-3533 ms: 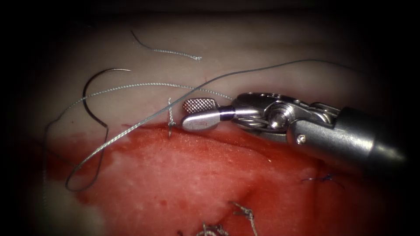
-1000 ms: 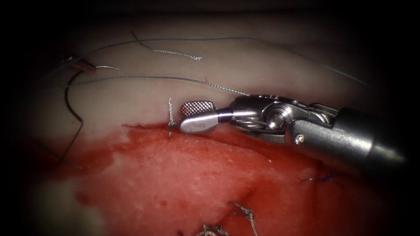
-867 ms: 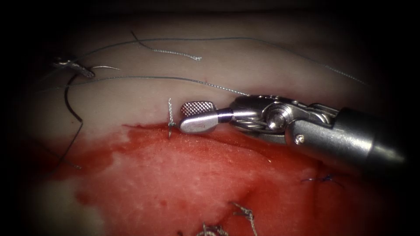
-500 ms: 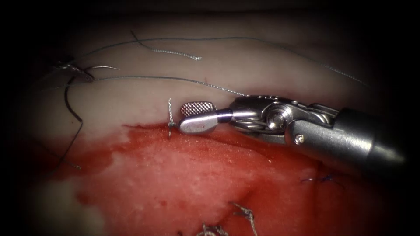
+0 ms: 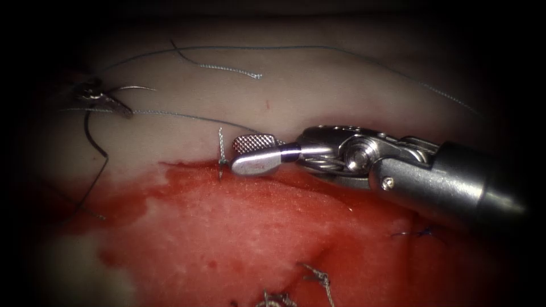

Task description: Wound Closure

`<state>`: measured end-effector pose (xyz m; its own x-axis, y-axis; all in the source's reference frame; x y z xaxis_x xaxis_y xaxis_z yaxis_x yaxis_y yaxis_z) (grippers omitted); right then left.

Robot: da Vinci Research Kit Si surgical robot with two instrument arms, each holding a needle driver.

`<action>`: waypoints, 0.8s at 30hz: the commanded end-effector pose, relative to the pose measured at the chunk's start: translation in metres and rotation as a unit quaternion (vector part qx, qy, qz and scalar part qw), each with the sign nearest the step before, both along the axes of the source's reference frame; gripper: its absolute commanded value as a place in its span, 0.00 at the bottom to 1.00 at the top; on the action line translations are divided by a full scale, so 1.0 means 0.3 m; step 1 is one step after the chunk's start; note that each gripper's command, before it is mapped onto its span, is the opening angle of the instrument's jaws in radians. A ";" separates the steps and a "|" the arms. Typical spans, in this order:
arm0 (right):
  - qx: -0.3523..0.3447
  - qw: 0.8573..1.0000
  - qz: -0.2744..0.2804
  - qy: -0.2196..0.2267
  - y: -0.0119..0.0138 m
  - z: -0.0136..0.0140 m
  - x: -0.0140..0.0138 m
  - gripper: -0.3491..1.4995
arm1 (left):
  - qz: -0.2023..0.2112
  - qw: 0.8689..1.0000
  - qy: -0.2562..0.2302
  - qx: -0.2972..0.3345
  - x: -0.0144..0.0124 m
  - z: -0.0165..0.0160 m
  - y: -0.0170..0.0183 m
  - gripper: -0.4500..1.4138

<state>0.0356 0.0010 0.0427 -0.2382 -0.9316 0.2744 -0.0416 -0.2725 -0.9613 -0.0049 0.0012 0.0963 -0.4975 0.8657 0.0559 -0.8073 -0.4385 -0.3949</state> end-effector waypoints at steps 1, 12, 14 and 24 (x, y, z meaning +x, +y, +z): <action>-0.003 1.000 0.002 0.004 0.0042 -0.0032 0.0025 0.94 | -0.001 1.000 0.001 0.000 -0.0004 -0.003 0.004 0.50; -0.003 1.000 0.002 0.004 0.0040 -0.0031 0.0026 0.94 | -0.026 1.000 0.014 -0.007 -0.0011 -0.010 0.009 0.00; -0.003 1.000 0.002 0.004 0.0040 -0.0031 0.0026 0.94 | -0.035 0.999 0.009 -0.016 -0.0012 -0.011 0.011 0.00; -0.003 1.000 0.002 0.004 0.0041 -0.0032 0.0025 0.94 | -0.113 0.987 -0.077 -0.080 -0.0077 -0.022 0.021 0.00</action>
